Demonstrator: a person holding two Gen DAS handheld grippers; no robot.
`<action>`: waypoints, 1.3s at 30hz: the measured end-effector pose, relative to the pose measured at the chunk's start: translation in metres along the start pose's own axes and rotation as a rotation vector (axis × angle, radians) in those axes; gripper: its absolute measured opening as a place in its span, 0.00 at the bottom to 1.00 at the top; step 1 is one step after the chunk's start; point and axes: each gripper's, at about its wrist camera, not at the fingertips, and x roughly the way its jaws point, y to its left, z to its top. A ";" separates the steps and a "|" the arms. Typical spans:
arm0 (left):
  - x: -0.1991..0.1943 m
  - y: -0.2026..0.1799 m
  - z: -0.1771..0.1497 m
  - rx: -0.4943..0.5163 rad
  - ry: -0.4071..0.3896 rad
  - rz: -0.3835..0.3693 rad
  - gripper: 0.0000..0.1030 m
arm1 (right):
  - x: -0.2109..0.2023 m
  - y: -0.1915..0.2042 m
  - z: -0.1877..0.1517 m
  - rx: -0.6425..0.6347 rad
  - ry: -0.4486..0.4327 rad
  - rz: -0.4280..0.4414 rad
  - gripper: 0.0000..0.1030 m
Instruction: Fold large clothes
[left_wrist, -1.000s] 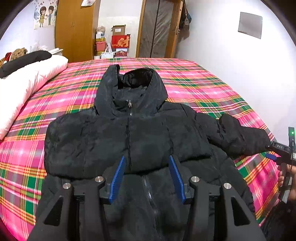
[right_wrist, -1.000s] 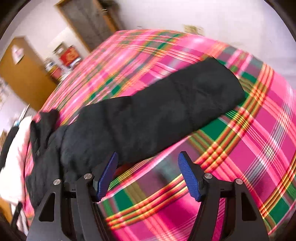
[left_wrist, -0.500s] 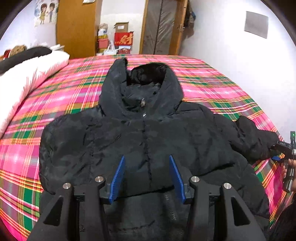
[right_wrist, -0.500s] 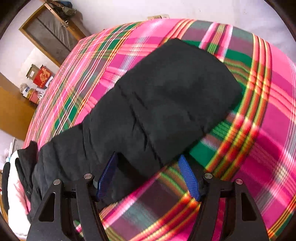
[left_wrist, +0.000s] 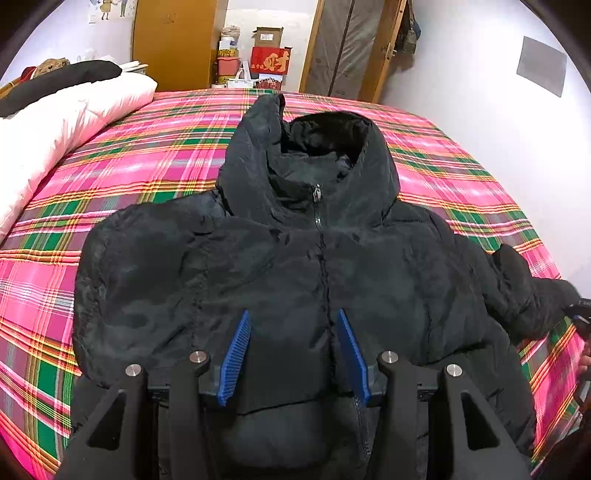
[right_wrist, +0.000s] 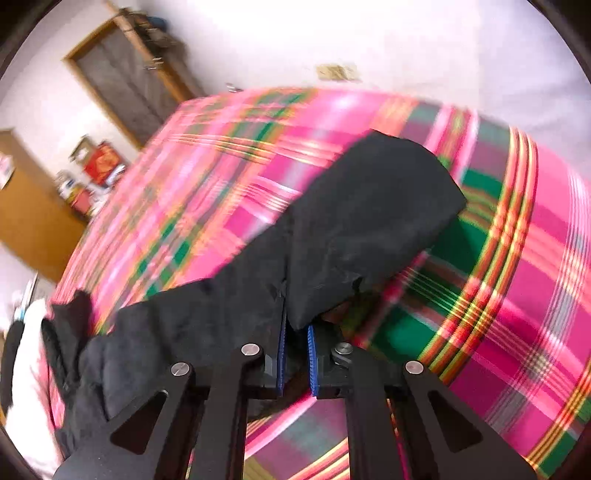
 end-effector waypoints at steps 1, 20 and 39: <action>-0.002 0.000 0.001 -0.002 -0.003 0.000 0.49 | -0.007 0.009 0.000 -0.024 -0.009 0.014 0.08; -0.037 0.044 0.019 -0.157 -0.053 -0.023 0.49 | -0.108 0.241 -0.039 -0.419 -0.059 0.425 0.07; -0.056 0.106 0.027 -0.327 -0.099 0.009 0.49 | 0.053 0.345 -0.224 -0.590 0.429 0.496 0.13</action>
